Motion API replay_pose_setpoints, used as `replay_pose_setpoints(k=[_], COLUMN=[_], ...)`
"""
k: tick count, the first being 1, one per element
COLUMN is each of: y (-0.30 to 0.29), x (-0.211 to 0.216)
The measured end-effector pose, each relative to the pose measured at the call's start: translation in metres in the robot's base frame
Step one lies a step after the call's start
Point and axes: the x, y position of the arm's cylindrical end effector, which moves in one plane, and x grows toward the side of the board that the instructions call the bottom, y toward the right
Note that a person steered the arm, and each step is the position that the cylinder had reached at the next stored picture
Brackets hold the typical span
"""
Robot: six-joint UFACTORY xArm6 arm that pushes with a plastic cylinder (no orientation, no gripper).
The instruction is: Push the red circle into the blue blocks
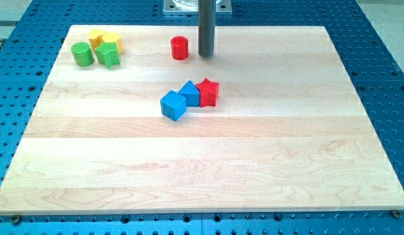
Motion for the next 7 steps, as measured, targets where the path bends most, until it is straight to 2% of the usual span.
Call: replay_pose_setpoints(k=[1,2,3,4,5,6,7], y=[0.035,-0.019,-0.063,-0.043,-0.039,-0.036,-0.035], x=[-0.047,-0.098,-0.042,0.036,0.012,0.049,0.058])
